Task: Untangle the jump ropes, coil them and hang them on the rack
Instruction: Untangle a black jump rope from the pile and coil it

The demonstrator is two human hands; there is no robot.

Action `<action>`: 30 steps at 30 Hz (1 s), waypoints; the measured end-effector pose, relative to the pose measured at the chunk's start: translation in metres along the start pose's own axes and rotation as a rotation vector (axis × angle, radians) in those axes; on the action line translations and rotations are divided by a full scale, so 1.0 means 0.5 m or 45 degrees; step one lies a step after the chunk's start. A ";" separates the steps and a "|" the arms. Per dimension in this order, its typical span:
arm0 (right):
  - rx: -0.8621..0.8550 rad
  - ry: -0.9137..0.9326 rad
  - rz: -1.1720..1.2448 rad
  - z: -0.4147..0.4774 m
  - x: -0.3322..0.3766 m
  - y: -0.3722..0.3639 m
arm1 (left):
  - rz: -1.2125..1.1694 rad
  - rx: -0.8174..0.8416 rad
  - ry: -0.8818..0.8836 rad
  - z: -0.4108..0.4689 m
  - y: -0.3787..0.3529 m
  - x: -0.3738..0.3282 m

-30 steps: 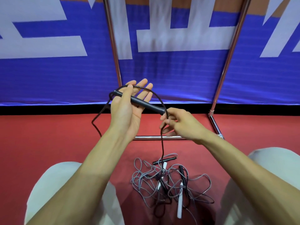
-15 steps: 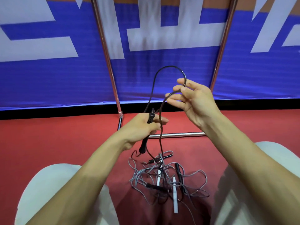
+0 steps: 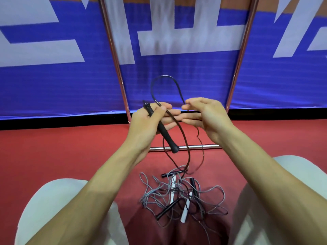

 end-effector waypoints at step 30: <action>0.088 0.296 -0.152 -0.029 0.020 -0.024 | 0.399 0.031 0.278 0.003 0.034 0.056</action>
Point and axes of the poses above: each hand's wrist, its own z-axis towards the middle knuckle, its own y-axis out of the back of the hand, x = y × z, the point moved 5 cm from there along z, towards the middle knuckle, and after that the axes turned 10 degrees about -y, right-handed, at the moved point
